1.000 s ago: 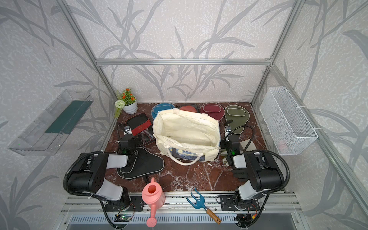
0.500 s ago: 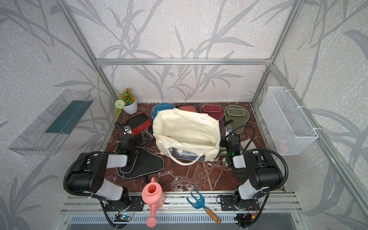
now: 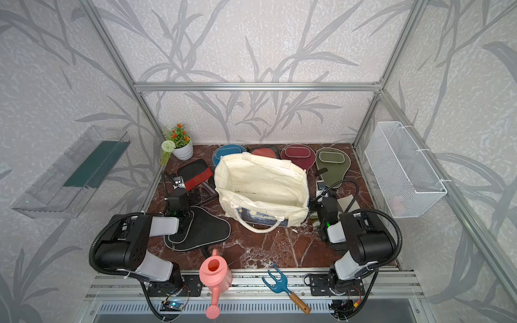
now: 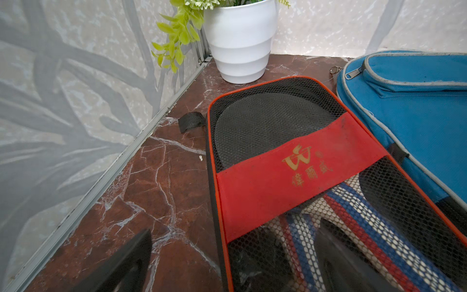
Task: Remove the ping pong set from the canvas bag
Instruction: Reset both arms
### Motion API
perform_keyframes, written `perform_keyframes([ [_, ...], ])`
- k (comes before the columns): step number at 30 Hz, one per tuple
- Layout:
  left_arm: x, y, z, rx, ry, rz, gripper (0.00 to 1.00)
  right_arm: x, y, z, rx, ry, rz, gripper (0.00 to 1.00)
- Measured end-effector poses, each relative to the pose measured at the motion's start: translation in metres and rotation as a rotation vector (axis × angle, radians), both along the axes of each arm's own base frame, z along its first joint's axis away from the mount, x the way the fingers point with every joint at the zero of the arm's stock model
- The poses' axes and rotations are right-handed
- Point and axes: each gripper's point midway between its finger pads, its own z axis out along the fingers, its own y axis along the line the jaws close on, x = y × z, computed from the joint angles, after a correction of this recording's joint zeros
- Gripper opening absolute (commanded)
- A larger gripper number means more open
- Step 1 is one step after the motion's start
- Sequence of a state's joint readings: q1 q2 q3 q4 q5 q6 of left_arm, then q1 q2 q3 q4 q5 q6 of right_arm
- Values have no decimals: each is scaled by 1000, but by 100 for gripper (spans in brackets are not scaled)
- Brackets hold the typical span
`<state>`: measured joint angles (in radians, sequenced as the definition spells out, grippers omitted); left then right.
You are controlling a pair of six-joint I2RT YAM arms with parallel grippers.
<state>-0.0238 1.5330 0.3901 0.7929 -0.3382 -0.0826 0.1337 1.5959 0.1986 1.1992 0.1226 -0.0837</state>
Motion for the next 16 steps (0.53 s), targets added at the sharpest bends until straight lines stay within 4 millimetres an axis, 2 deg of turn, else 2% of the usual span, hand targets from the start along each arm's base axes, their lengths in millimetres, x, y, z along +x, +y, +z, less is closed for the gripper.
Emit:
perform_keyframes([
  [3, 0, 0, 0, 0, 0, 0, 99, -3, 0, -3, -2, 9, 2, 99],
  [9, 0, 0, 0, 0, -1, 0, 99, 32, 10, 20, -5, -10, 35, 99],
  [11, 0, 0, 0, 0, -1, 0, 99, 38, 10, 25, -1, -20, 34, 99],
  [16, 0, 0, 0, 0, 0, 0, 99, 35, 9, 14, -4, 29, 32, 99],
])
